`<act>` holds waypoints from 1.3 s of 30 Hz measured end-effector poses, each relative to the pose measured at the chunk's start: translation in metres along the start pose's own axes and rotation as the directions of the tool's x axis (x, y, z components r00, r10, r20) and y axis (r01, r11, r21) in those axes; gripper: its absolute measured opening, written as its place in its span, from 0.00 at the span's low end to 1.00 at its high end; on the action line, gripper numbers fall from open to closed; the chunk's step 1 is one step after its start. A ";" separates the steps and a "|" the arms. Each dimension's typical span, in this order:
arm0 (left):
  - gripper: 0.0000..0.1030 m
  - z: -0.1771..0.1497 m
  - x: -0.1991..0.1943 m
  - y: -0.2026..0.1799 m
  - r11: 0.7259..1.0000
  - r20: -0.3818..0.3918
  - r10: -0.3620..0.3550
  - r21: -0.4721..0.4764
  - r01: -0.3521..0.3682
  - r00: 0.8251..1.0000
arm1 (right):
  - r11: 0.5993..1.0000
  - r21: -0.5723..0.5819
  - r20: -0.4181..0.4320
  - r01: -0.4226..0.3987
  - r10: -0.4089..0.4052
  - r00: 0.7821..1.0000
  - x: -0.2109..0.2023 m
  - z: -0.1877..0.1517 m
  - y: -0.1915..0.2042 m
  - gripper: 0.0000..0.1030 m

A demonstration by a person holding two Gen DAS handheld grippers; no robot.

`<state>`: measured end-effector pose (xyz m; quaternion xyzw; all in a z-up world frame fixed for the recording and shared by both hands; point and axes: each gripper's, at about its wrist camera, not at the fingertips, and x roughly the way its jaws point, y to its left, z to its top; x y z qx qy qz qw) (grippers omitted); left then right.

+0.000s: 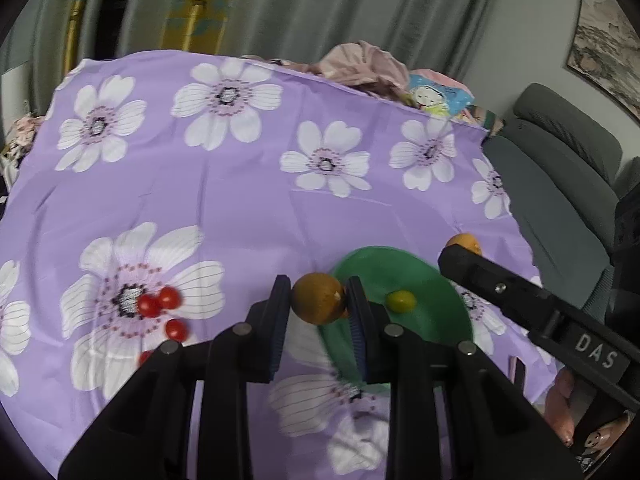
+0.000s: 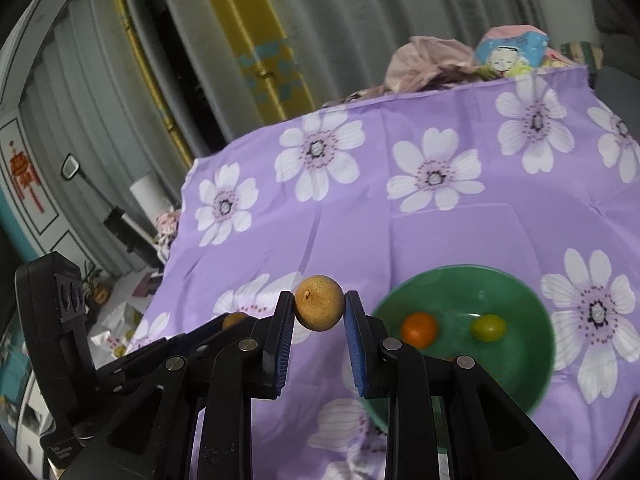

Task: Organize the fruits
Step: 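Lift and carry the small yellow fruit with the right gripper over the bowl, then lower the small yellow fruit into the bowl and open the right gripper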

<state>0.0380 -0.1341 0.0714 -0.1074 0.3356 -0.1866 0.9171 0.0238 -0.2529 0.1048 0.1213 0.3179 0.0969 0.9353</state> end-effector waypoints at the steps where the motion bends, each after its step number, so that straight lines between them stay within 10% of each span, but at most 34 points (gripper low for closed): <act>1: 0.27 0.002 0.003 -0.006 1.000 -0.004 -0.016 0.007 0.017 1.000 | 1.000 0.016 0.001 0.010 -0.010 1.000 -0.002 0.001 -0.006 0.26; 21: 0.27 -0.011 0.078 -0.059 0.982 -0.212 -0.175 0.030 0.185 0.961 | 0.966 0.217 -0.073 0.139 -0.126 0.989 -0.008 0.002 -0.097 0.26; 39: 0.27 -0.029 0.133 -0.059 0.993 -0.361 -0.101 0.028 0.119 0.927 | 0.931 0.269 -0.322 0.248 -0.155 0.934 0.055 -0.020 -0.140 0.27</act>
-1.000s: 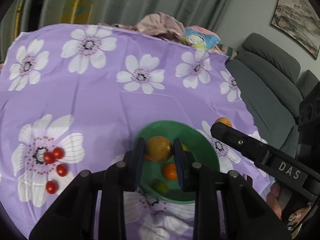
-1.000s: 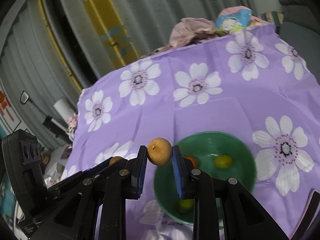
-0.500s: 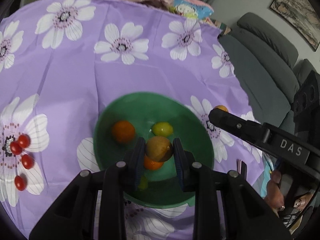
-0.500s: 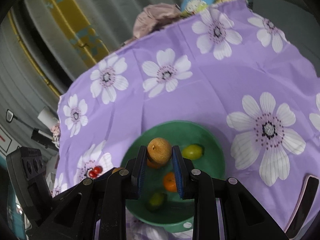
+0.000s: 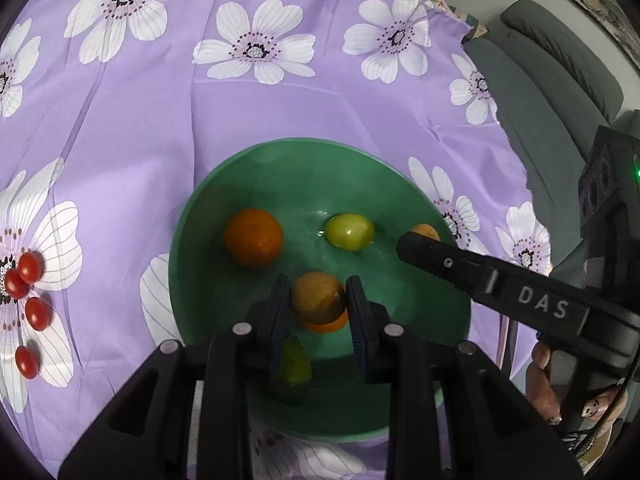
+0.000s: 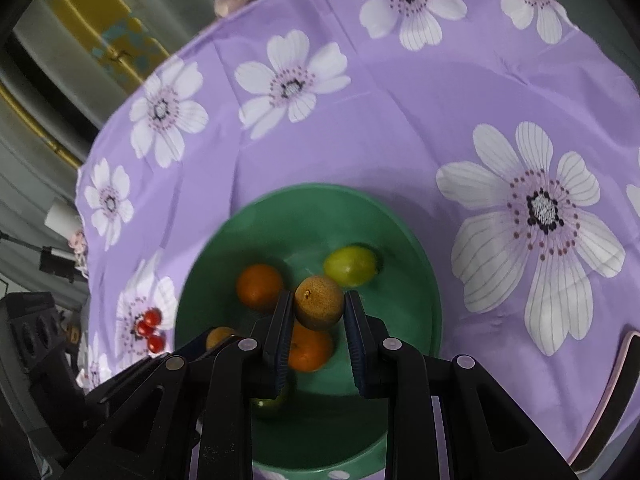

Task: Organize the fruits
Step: 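Lower the small yellow fruit into the bowl and open the right gripper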

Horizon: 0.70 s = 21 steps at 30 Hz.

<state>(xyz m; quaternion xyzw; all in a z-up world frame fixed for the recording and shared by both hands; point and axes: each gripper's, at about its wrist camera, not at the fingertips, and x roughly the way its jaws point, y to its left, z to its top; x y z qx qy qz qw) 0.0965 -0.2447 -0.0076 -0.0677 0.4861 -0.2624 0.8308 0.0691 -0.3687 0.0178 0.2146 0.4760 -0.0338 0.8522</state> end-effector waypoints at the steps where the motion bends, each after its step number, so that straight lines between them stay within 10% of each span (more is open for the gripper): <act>1: 0.27 0.000 0.001 0.000 1.000 -0.004 0.004 -0.001 -0.004 1.000 | 1.000 0.002 -0.010 0.011 -0.011 1.000 0.003 0.000 -0.001 0.27; 21: 0.27 0.001 0.013 0.004 0.999 -0.034 0.048 -0.015 -0.049 0.998 | 0.995 -0.022 -0.058 0.093 -0.094 0.994 0.019 0.001 -0.003 0.27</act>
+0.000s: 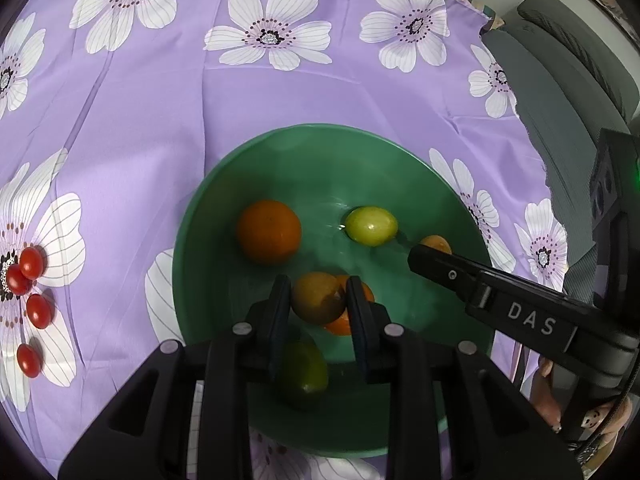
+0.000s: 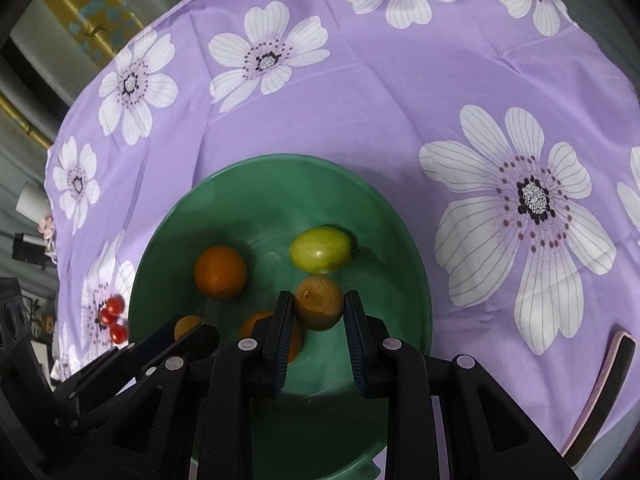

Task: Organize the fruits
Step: 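Lower the small yellow fruit into the bowl and open the right gripper, then move the right gripper back to the cherry tomato cluster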

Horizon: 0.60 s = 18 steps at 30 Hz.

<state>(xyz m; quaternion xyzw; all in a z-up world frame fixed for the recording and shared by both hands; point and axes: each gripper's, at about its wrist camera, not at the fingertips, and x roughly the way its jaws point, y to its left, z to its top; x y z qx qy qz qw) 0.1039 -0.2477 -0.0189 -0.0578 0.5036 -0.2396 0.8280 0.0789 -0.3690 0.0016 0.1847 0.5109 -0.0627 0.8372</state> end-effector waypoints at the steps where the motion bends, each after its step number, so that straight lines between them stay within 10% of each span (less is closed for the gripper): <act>1: 0.27 0.000 0.000 0.000 1.000 0.001 0.000 0.000 0.000 1.000 | 1.000 0.000 0.000 0.002 -0.002 1.000 0.000 0.000 0.000 0.27; 11: 0.33 0.000 -0.001 0.000 1.000 -0.001 -0.017 0.008 0.017 1.000 | 1.000 0.022 -0.002 -0.005 0.005 1.000 -0.002 -0.001 -0.004 0.29; 18: 0.56 0.001 -0.023 -0.004 0.998 0.038 -0.054 0.026 0.053 0.998 | 0.999 0.012 0.058 -0.045 0.045 0.997 -0.020 -0.001 0.003 0.55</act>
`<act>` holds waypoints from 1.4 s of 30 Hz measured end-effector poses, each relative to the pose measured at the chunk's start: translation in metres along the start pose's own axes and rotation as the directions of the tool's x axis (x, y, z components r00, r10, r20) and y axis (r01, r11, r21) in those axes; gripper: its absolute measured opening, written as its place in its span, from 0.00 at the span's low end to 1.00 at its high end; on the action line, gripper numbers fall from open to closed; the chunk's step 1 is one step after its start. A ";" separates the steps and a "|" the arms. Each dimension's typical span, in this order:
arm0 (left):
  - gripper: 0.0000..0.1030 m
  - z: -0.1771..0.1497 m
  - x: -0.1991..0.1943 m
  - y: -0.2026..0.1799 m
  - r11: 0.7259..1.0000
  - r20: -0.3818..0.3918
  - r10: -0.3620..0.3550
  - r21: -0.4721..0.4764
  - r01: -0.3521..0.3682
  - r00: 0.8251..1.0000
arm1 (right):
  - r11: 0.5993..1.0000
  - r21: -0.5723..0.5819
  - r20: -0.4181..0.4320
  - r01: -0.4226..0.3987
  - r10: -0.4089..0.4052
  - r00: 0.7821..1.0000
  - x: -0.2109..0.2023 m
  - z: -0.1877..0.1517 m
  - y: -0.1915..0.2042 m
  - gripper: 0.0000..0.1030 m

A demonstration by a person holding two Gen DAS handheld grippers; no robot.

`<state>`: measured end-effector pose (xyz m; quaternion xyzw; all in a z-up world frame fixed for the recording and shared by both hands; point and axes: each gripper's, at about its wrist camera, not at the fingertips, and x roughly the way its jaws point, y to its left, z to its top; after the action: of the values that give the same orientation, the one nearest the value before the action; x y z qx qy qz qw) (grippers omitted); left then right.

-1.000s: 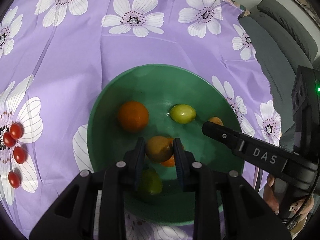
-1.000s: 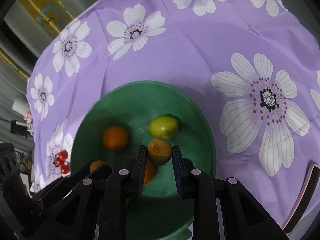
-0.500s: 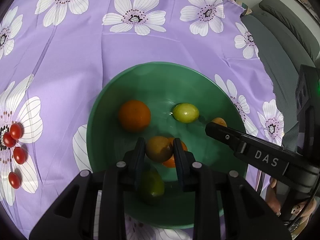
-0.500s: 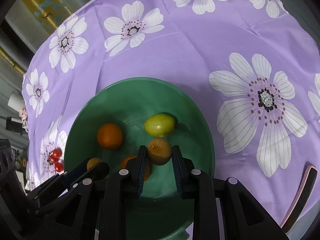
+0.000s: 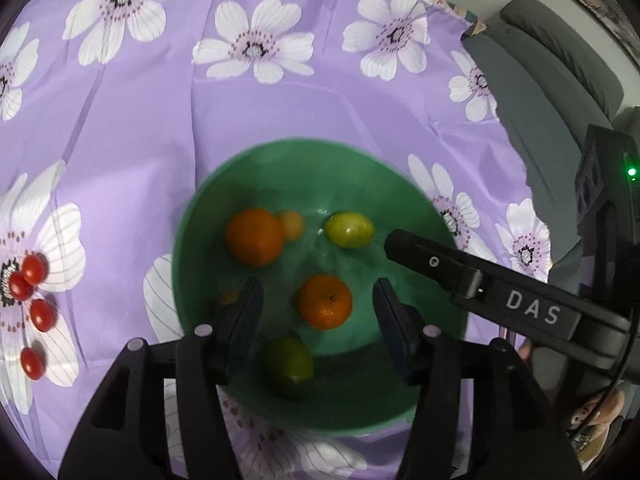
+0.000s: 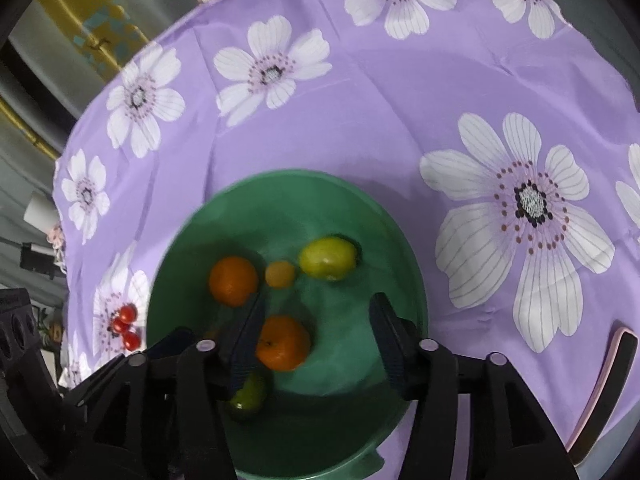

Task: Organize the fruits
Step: 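Move the right gripper back to the cherry tomato cluster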

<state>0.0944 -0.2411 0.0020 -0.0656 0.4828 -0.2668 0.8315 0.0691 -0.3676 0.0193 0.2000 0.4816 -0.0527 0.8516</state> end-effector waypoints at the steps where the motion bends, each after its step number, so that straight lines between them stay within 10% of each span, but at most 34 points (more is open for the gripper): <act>1: 0.57 0.001 -0.007 0.000 1.000 0.015 -0.004 0.000 0.004 1.000 | 1.000 -0.004 0.018 -0.008 0.008 1.000 -0.005 0.000 0.002 0.56; 10: 0.61 0.000 -0.070 0.020 0.998 0.178 0.064 -0.034 -0.059 0.982 | 0.994 -0.059 0.171 -0.093 0.102 0.980 -0.040 -0.003 0.025 0.61; 18: 0.61 -0.014 -0.123 0.065 0.971 0.287 0.228 -0.135 -0.197 0.930 | 0.961 -0.174 0.256 -0.215 0.255 0.933 -0.057 -0.013 0.066 0.61; 29: 0.60 -0.058 -0.158 0.140 0.902 0.276 0.392 -0.301 -0.308 0.878 | 0.886 -0.345 0.172 -0.310 0.384 0.907 -0.035 -0.035 0.139 0.62; 36: 0.59 -0.088 -0.151 0.184 0.855 0.190 0.433 -0.396 -0.334 0.881 | 0.843 -0.415 0.029 -0.343 0.389 0.921 0.008 -0.054 0.184 0.61; 42: 0.47 -0.104 -0.123 0.200 0.856 0.119 0.357 -0.438 -0.274 0.926 | 0.830 -0.421 -0.104 -0.366 0.357 0.929 0.056 -0.067 0.209 0.61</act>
<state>0.0353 0.0068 -0.0314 -0.1857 0.4480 -0.0103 0.8745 0.1043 -0.1449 0.0020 0.0934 0.4434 0.2196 0.8640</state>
